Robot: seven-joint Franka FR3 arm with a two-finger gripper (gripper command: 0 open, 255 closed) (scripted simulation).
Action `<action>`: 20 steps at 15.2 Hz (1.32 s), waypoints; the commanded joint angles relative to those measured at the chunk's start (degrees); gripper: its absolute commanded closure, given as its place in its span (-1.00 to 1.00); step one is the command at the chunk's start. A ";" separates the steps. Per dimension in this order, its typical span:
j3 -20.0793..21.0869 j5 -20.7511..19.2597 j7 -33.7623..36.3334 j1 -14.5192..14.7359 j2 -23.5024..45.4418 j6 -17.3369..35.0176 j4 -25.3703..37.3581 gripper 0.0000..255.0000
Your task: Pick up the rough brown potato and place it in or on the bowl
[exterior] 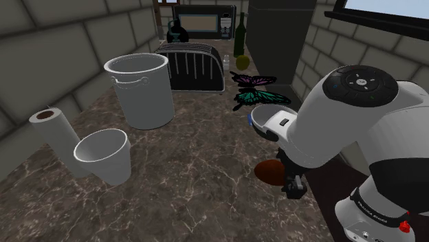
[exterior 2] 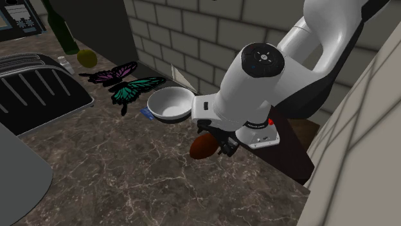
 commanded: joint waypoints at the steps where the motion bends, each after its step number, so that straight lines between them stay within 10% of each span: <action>1: 0.05 0.00 0.03 -0.02 0.06 0.25 -0.15 -1.00; 6: 0.04 0.00 0.03 -0.02 0.06 0.23 -0.15 -1.00; 7: 0.04 0.00 0.03 -0.02 0.06 0.23 -0.15 1.00; 20: -1.15 -0.25 -0.98 0.13 -1.32 -3.18 2.02 1.00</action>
